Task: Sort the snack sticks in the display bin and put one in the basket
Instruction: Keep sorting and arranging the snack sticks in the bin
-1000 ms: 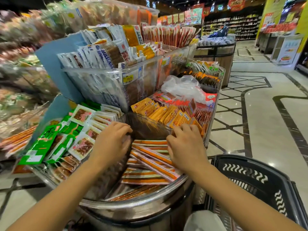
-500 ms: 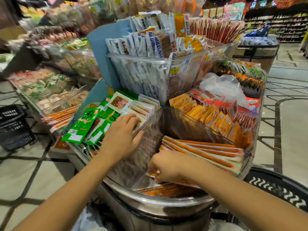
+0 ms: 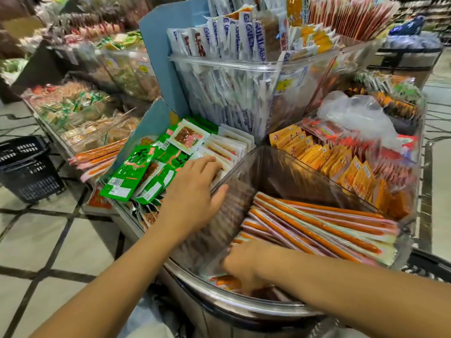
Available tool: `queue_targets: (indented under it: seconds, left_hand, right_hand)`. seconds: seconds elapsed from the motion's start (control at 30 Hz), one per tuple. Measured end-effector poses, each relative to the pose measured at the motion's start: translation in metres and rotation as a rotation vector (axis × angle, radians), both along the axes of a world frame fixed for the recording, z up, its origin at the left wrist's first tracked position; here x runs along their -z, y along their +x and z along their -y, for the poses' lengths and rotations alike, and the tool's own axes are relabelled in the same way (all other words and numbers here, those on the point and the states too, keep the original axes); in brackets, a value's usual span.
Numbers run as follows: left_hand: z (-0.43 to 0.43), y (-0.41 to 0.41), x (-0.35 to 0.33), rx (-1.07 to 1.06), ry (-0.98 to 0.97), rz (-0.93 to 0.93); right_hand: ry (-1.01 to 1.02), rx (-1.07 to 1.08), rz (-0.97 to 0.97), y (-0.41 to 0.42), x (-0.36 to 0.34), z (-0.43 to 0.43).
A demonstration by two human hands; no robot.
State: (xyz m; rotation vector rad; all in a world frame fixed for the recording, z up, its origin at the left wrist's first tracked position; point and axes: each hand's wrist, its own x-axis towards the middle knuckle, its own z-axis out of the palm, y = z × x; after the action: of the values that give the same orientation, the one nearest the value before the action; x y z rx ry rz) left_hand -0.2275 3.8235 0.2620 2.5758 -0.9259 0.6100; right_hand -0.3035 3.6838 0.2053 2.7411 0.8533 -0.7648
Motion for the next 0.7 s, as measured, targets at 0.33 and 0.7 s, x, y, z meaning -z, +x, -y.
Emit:
queue_targets:
  seconds: [0.33,0.7]
  left_hand:
    - [0.0,0.002,0.003,0.006,-0.029,0.021]
    - [-0.001,0.003,0.0,0.033,-0.067,0.004]
  right_hand:
    - [0.23,0.124,-0.037,0.003,-0.007,-0.003]
    - [0.826,0.395,-0.007,-0.021,-0.078,0.033]
